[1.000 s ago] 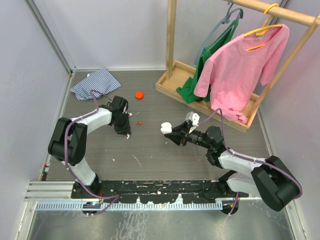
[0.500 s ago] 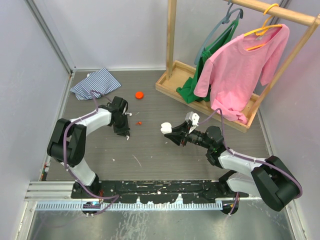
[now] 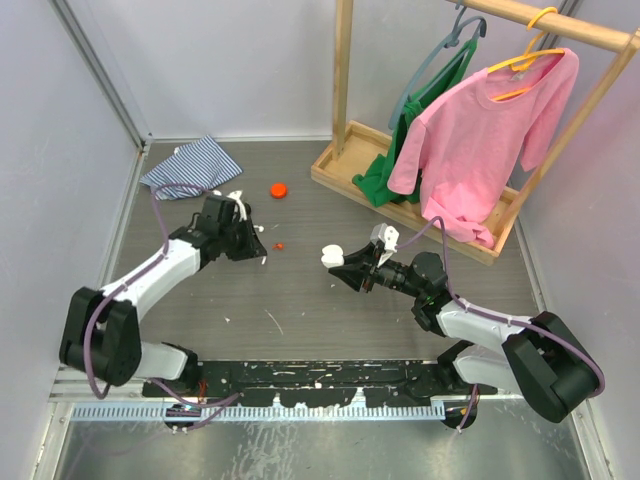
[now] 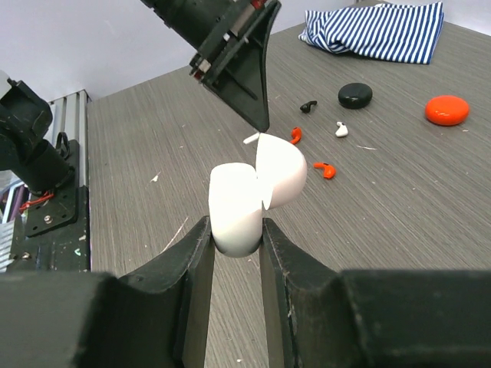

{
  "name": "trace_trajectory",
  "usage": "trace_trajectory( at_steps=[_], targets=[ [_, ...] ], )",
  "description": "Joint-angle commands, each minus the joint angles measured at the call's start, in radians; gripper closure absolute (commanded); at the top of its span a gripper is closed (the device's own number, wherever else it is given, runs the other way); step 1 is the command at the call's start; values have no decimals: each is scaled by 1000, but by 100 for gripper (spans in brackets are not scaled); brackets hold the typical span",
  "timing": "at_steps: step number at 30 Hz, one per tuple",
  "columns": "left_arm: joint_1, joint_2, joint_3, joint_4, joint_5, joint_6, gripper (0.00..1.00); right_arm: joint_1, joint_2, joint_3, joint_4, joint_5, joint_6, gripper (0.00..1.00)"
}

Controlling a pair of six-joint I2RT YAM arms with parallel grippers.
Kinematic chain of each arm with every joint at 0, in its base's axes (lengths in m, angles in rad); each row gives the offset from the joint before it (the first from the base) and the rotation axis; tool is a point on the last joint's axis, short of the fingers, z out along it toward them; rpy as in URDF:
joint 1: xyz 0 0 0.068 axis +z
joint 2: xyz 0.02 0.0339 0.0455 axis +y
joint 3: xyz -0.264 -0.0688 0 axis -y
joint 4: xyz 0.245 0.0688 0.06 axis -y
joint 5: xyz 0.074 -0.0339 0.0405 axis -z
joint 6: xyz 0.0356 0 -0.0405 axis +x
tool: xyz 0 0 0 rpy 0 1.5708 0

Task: Insert the wireless bluetooth earbuds into the charging case
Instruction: Pick up the earbud from the center of the board, then place the earbud in the charging case.

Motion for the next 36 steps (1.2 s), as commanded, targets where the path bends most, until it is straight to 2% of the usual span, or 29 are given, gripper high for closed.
trace_trajectory(
  at_steps=[1,6,18,26,36],
  targets=[
    [-4,-129,-49,224,115,-6,90,5,-28,36,75,-21,10,99],
    [-4,-243,-104,403,234,-8,90,5,-40,39,66,-25,5,99],
    [-4,-384,-157,761,477,-73,92,4,-14,99,71,-76,26,99],
    [-36,-460,-174,922,547,-121,92,5,-6,156,106,-128,68,99],
    [-130,-490,-197,1050,581,-120,92,5,32,196,240,-198,162,99]
  ],
)
